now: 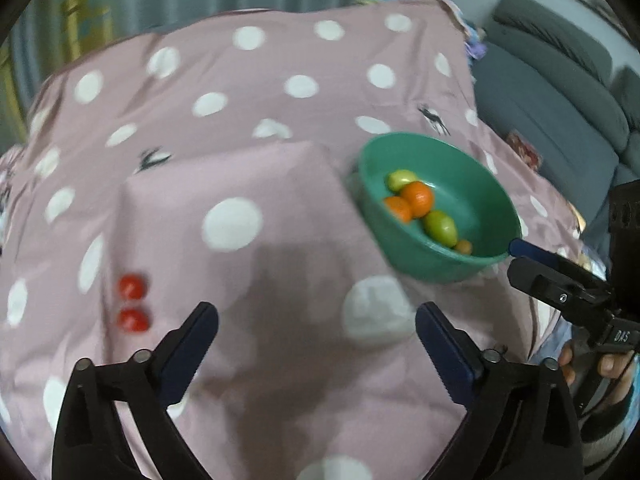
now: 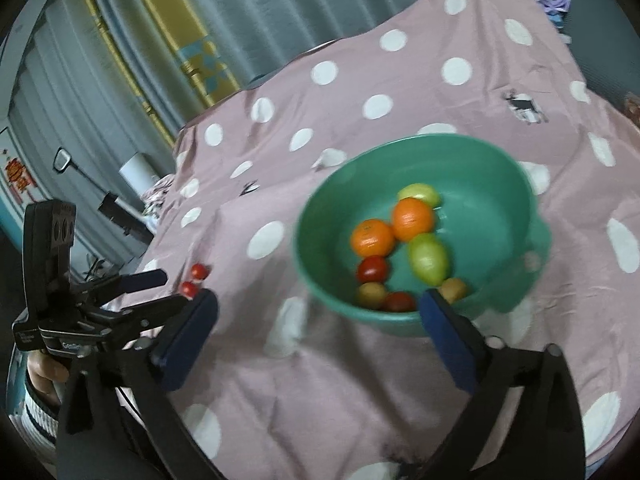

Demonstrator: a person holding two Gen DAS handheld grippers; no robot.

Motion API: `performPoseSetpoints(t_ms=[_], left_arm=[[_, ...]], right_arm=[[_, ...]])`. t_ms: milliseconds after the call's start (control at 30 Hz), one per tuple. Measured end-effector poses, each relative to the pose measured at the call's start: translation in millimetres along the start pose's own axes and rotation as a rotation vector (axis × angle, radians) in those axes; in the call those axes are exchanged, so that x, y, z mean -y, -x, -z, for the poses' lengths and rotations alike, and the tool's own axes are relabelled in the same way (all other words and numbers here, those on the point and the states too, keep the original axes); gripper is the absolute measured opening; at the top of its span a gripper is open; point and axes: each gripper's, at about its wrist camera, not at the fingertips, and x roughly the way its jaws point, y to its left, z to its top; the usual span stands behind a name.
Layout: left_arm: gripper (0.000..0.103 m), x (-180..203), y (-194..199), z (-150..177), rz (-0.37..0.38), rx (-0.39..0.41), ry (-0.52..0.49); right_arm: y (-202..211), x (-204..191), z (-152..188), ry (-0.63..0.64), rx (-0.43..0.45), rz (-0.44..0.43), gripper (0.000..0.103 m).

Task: Organize fruits
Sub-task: 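Move both tools toward the last two cherry tomatoes on the cloth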

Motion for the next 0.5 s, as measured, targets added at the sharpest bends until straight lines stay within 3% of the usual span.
performPoseSetpoints(t_ms=[300, 500], left_arm=[[0.102, -70, 73, 54, 0.048, 0.156, 0.253], [0.102, -104, 118, 69, 0.058, 0.293, 0.411]], right_arm=[[-16, -74, -1, 0.149, -0.020, -0.184, 0.102], [-32, -120, -9, 0.259, -0.037, -0.242, 0.102]])
